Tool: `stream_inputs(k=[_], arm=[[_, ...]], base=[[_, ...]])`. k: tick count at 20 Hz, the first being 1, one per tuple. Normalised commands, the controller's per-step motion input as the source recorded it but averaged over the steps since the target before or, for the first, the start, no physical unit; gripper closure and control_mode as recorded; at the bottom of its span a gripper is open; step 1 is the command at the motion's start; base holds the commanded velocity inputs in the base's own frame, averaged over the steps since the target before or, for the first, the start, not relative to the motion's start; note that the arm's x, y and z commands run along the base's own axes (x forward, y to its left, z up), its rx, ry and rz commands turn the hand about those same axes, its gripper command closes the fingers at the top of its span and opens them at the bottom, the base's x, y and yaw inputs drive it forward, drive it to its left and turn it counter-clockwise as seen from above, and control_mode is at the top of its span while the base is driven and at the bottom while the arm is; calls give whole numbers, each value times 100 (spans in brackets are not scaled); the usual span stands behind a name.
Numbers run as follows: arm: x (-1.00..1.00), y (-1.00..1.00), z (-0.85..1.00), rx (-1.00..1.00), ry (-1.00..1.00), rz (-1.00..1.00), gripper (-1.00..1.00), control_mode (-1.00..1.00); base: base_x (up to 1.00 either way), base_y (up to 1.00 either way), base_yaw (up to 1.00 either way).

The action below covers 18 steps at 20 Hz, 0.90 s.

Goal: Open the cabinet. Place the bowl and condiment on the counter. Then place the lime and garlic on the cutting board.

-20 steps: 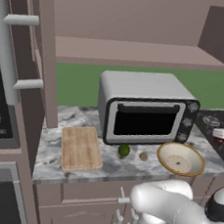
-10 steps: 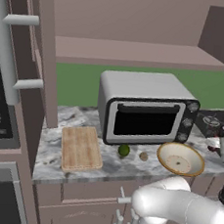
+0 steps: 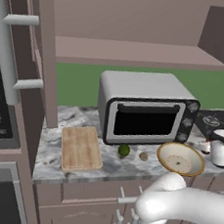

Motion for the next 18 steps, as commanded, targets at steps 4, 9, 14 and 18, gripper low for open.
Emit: stream_inputs(k=[4, 9, 14, 18], arm=[[22, -42, -51, 0, 0, 4, 100, -100], [17, -28, -52, 0, 0, 4, 100, -100], [-36, 9, -60, -7, -3, 4, 100, -100], [-63, 30, -57, -17, -15, 5, 100, -100]], base=[[0, 0, 0], [0, 0, 0], [0, 0, 0], [0, 0, 0]])
